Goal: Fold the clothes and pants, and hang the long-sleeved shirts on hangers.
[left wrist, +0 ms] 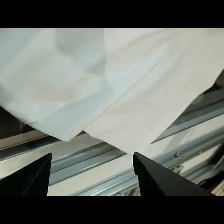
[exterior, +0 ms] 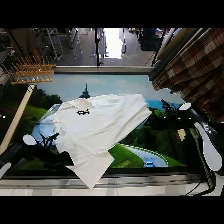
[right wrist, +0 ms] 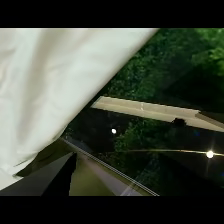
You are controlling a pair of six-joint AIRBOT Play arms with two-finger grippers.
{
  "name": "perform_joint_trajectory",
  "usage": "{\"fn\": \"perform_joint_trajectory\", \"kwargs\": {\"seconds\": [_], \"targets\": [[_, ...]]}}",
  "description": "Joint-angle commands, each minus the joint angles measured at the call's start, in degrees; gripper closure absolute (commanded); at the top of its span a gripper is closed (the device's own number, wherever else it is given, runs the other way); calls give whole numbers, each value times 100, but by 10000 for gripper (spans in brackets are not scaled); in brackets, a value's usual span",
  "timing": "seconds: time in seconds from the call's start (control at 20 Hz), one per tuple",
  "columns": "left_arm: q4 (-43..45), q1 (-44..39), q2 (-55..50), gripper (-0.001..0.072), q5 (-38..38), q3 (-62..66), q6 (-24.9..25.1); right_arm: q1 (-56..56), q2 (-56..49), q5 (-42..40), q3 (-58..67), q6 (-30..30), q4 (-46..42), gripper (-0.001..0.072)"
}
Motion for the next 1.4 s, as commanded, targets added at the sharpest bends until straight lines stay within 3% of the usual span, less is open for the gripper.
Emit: {"fn": "perform_joint_trajectory", "kwargs": {"seconds": [0.0,0.15,0.25,0.45,0.5,0.7,0.8,1.0,1.1,1.25,1.35], "targets": [[59,-203,2,154,319,-157,-363,-2,-4,-199,-81,13,136,131],[4,-203,2,283,828,-396,-472,-2,-4,-306,-81,13,278,131],[-328,-203,2,453,1204,-404,-455,-2,-4,-317,-81,17,321,131],[-529,-463,-35,622,1526,-407,-140,-4,-4,-407,-81,136,317,127],[-527,-581,-63,703,1532,-407,-37,-4,-4,-494,-81,170,317,127],[-514,-730,-85,700,1523,-387,201,-4,-4,-601,-81,166,267,128],[-466,-317,59,700,1217,-155,472,-7,-4,-688,-81,168,96,128],[-378,1937,111,701,603,1279,879,-157,-4,-1335,-79,101,-66,126],[-385,2765,-109,702,361,1917,994,-166,-7,-1864,-74,-372,-92,127],[-398,2918,-494,701,155,2166,1215,-55,-105,-2376,72,-933,-79,127],[-396,2741,-734,701,164,2166,1255,55,-474,-2037,468,-938,-92,128]]}}
